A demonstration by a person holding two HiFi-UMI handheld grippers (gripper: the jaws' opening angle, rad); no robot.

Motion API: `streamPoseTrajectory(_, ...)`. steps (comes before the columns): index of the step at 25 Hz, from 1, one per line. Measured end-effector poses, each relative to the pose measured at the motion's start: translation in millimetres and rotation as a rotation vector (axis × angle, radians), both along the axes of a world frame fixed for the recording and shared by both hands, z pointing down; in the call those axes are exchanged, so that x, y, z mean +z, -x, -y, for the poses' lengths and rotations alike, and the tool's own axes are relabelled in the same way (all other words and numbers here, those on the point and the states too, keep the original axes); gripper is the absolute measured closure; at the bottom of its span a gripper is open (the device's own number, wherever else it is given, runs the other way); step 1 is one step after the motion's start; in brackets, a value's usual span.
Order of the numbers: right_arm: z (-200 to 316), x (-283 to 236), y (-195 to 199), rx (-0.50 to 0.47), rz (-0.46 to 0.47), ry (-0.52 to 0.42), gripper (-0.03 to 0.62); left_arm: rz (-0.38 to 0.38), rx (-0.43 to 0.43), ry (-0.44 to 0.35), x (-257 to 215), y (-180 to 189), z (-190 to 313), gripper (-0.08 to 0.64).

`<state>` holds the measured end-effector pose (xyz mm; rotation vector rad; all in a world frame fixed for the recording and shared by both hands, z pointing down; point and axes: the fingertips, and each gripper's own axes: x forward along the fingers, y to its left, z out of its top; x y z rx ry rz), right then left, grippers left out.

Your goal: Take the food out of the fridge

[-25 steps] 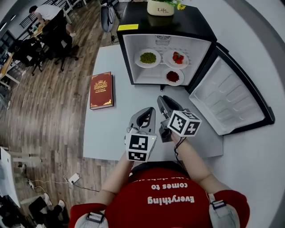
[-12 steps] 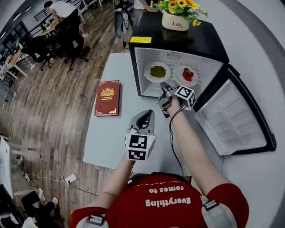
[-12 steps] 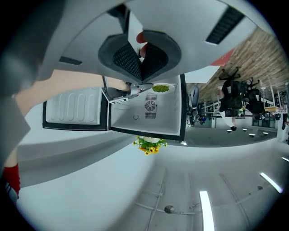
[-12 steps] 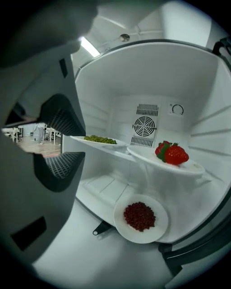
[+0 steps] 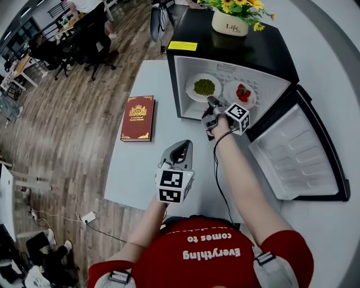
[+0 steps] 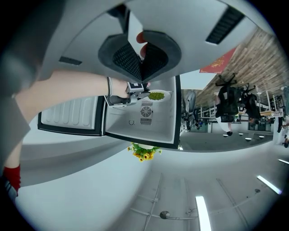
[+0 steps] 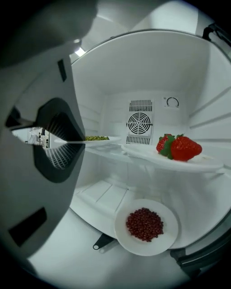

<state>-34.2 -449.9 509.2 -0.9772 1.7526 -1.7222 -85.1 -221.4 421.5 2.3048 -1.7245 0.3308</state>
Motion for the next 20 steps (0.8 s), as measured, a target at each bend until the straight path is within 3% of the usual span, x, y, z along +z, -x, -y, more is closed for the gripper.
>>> streamPoseTrajectory(5,-22,-6,-9,-0.028,-0.007,-0.034,0.566,0.012,-0.008,-0.022,-9,5,-6,0.558)
streamPoseTrajectory(14,-121,-25,-25,-0.119,0.110,-0.114,0.567,-0.019,-0.056,-0.033,-10,33,-40,0.558)
streamPoseTrajectory(20,-191,-13,-20,-0.210,0.149,-0.078,0.567,-0.072,-0.068,-0.034,-7,49,-73,0.558)
